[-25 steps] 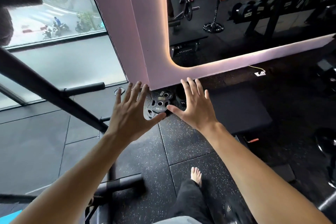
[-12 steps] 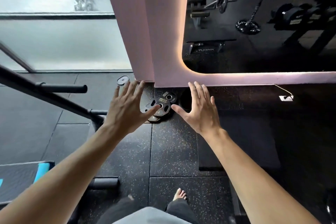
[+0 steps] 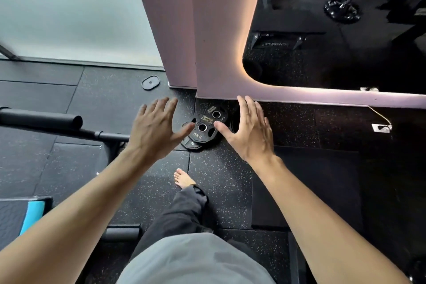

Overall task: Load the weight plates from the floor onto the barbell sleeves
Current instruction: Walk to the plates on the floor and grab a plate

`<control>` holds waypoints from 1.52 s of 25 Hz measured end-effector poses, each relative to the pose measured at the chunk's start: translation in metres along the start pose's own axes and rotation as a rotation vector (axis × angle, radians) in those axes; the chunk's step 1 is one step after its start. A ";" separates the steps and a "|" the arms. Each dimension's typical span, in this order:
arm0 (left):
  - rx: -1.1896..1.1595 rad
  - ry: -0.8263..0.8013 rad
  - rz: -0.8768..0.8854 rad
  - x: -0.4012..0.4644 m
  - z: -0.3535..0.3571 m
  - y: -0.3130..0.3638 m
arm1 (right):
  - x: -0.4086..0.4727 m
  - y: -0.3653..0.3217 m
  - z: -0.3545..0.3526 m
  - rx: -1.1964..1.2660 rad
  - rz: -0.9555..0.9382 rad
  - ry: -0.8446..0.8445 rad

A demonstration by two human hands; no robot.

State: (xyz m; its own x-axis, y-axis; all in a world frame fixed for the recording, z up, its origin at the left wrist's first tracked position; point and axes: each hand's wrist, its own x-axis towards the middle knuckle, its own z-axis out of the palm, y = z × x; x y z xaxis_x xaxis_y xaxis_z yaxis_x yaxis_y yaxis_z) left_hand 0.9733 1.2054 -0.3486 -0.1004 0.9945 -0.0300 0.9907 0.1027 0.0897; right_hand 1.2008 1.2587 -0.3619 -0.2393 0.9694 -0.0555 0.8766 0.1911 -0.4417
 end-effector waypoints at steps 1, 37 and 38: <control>-0.011 -0.034 0.007 0.028 0.009 -0.007 | 0.025 -0.001 0.009 0.003 0.028 -0.002; -0.145 -0.524 -0.291 0.357 0.749 -0.110 | 0.368 0.258 0.708 0.037 0.672 -0.377; -0.148 -0.523 -0.303 0.358 0.759 -0.111 | 0.367 0.261 0.717 0.022 0.697 -0.381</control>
State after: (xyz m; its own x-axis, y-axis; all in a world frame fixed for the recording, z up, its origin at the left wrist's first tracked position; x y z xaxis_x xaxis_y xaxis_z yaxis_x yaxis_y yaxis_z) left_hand 0.8978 1.5340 -1.1251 -0.2795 0.7828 -0.5559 0.8984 0.4176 0.1364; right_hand 1.0425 1.5541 -1.1396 0.2318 0.7443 -0.6263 0.8694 -0.4473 -0.2098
